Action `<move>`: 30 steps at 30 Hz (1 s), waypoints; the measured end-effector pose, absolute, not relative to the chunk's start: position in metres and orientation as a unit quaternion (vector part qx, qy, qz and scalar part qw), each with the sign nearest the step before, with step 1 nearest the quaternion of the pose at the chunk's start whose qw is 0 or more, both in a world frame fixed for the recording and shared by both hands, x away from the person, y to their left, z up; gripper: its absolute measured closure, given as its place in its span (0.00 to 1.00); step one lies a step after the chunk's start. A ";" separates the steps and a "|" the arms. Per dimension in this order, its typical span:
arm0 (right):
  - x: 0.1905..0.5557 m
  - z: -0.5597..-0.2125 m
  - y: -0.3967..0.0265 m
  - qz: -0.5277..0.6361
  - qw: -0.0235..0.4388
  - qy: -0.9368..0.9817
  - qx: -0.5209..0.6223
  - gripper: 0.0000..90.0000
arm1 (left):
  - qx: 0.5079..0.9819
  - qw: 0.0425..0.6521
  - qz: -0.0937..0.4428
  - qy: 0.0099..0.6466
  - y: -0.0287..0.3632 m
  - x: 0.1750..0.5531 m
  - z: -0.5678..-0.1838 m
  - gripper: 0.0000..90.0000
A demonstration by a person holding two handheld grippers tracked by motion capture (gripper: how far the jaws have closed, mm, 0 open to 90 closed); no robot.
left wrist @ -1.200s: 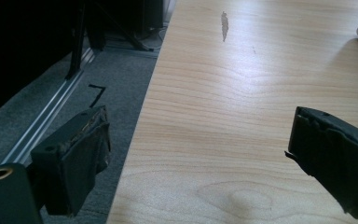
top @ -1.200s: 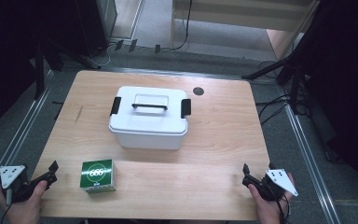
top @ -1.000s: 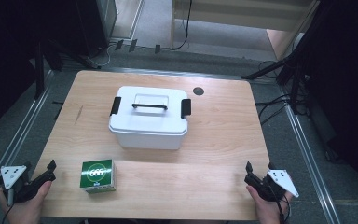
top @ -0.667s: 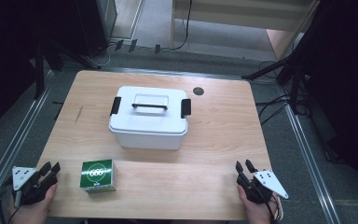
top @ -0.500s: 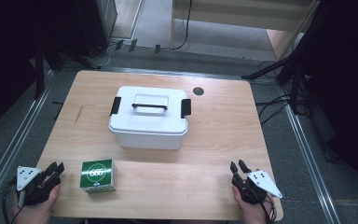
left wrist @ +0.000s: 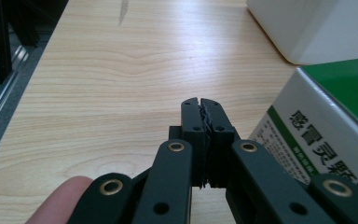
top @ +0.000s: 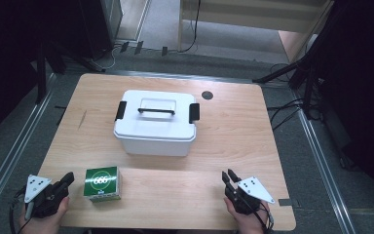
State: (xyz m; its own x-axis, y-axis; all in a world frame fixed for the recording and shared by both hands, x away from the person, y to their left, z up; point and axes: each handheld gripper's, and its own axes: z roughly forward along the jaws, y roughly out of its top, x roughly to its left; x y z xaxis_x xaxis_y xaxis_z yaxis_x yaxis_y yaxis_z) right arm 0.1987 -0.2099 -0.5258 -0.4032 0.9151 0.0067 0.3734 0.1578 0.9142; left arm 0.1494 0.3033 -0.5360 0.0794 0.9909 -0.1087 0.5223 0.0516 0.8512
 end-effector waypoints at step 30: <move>0.189 -0.527 -0.135 0.475 0.240 0.750 0.394 0.99 | 0.637 0.397 0.290 0.594 0.280 0.148 -0.532 1.00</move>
